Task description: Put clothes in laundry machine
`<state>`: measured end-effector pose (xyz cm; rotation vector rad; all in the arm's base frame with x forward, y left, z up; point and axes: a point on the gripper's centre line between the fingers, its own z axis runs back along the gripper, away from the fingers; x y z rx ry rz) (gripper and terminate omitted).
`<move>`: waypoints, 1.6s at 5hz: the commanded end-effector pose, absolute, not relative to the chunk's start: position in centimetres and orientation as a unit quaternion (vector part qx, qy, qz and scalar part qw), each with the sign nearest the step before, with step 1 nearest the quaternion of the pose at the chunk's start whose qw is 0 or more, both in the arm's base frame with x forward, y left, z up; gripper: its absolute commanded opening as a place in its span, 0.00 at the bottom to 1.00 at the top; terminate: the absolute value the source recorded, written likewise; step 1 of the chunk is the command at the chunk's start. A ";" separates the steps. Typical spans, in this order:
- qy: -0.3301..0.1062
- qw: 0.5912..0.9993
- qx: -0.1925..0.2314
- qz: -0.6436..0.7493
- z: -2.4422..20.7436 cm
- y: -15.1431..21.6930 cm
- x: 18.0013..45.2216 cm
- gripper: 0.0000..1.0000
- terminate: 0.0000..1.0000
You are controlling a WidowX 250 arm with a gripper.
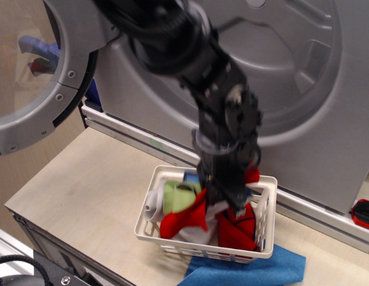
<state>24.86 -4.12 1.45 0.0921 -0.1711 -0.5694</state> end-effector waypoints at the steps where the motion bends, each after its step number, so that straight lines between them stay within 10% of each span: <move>1: -0.164 0.946 0.060 -0.272 8.4 -3.7 25.8 0.00 0.00; 5: -0.314 0.911 0.113 -0.244 14.7 -1.4 32.9 0.00 0.00; 8: -0.376 0.877 0.158 -0.255 13.1 -0.8 36.3 0.00 0.00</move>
